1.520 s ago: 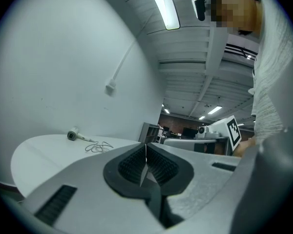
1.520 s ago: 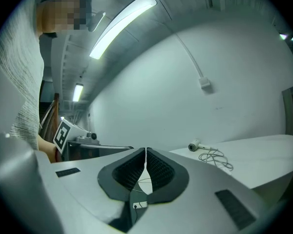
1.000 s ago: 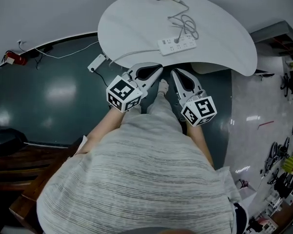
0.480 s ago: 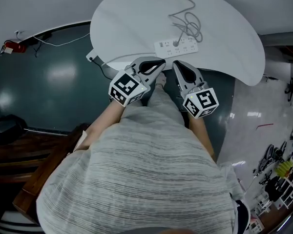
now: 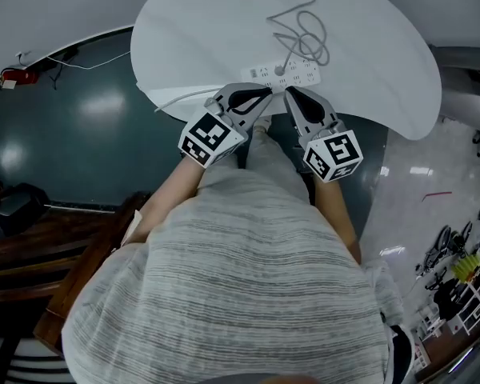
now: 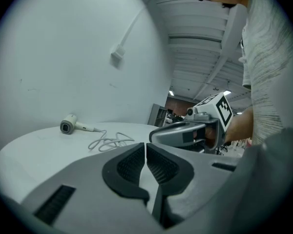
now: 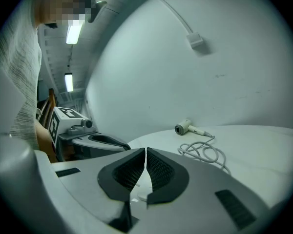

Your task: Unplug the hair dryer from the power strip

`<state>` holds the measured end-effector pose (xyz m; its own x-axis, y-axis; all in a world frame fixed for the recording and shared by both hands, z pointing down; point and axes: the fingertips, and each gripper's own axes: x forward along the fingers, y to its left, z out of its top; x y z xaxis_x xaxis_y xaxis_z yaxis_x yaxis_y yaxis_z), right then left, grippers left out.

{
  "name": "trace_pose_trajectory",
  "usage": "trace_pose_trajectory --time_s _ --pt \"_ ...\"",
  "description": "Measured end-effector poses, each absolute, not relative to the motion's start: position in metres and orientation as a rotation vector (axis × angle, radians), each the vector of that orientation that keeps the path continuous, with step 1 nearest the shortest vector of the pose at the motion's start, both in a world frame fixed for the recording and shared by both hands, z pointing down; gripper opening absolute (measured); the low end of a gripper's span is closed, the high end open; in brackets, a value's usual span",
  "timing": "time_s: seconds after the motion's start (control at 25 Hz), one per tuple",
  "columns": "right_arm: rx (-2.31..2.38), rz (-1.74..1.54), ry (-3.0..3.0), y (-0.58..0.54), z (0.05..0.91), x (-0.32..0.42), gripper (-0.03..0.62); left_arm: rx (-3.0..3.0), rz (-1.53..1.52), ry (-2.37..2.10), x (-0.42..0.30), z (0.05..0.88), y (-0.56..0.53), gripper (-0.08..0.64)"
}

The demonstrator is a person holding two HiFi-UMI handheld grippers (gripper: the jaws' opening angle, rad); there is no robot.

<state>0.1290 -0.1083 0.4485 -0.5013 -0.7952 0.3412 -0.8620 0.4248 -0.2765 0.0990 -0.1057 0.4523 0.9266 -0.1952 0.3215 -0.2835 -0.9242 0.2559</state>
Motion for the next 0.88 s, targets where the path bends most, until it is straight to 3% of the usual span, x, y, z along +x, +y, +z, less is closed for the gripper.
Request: trace_pose_trajectory --time_s 0.28,0.64,0.88 --pt "1.442 0.657 -2.467 -0.125 0.471 0.151 0.028 2.841 0.658 -0.31 0.112 0.492 -0.12 0.032" --pt "1.432 0.675 -2.446 -0.127 0.482 0.166 0.028 2.828 0.948 -0.244 0.131 0.543 -0.123 0.375" --pt "1.429 0.686 -2.435 -0.125 0.487 0.174 0.028 2.82 1.122 -0.221 0.136 0.576 -0.13 0.437"
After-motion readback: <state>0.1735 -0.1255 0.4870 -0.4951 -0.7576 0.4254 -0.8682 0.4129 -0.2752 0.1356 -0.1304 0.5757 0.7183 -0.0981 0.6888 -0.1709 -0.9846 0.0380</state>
